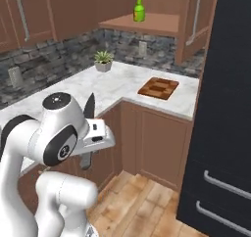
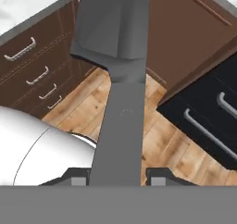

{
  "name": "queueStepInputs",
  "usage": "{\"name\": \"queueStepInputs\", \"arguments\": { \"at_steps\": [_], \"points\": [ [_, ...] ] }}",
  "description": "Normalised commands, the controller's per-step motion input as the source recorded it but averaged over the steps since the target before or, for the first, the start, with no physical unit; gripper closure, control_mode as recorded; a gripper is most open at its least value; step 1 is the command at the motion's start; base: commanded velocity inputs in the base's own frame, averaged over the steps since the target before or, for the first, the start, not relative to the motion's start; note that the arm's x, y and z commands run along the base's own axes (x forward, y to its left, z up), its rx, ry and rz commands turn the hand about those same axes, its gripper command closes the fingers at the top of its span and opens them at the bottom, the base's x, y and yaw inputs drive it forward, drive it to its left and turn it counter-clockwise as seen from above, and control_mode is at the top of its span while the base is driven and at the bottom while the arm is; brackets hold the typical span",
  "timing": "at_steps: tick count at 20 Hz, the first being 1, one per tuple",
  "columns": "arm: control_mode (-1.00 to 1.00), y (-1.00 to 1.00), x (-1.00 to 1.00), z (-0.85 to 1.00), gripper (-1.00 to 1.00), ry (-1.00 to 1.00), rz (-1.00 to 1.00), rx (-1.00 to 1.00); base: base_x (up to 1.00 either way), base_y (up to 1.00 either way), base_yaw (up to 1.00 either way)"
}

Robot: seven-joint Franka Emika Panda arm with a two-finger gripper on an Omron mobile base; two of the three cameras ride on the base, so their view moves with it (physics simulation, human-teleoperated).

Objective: Move the cutting board and knife to the sink. Then move spray from the cabinet to the counter.

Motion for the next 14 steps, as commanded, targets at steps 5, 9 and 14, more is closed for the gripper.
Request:
{"name": "queueStepInputs", "arguments": {
  "at_steps": [5, 9, 14],
  "points": [
    [1.00, 0.00, 0.00, 0.00, 1.00, 0.00, 0.00, 0.00, -0.29, -0.20, 0.89],
    [1.00, 0.00, 0.00, 0.00, 1.00, 0.00, 0.00, 0.00, -0.21, -0.21, 0.89],
    [1.00, 0.00, 0.00, 0.00, 1.00, 0.00, 0.00, 0.00, -0.53, -0.27, 0.78]
  ]
}}
